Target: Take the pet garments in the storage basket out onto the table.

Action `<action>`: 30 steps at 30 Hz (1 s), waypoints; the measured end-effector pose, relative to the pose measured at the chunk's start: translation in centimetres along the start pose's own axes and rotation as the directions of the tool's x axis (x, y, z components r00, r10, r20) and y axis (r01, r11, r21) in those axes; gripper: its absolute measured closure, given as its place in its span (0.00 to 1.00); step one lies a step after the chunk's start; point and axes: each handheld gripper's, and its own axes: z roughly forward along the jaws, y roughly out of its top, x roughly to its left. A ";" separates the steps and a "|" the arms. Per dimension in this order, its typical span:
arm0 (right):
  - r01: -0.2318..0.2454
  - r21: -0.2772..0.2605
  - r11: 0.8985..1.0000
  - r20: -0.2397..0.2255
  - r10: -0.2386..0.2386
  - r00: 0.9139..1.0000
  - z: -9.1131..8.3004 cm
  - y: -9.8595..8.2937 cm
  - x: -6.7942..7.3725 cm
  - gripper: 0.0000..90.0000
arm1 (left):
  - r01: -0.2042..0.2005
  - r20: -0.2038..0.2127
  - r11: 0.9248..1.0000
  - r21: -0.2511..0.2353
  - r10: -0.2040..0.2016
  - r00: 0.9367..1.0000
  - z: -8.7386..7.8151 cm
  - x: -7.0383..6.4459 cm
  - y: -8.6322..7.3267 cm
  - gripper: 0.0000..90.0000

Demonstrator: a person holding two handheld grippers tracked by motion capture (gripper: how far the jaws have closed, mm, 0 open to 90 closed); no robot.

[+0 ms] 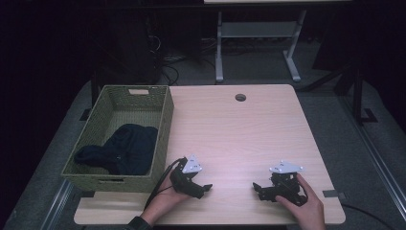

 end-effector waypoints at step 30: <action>0.004 0.000 1.000 -0.004 -0.004 1.000 0.0 0.0 0.0 0.00 | 0.037 0.004 0.999 -0.015 -0.037 0.999 -1.1 0.2 0.5 0.15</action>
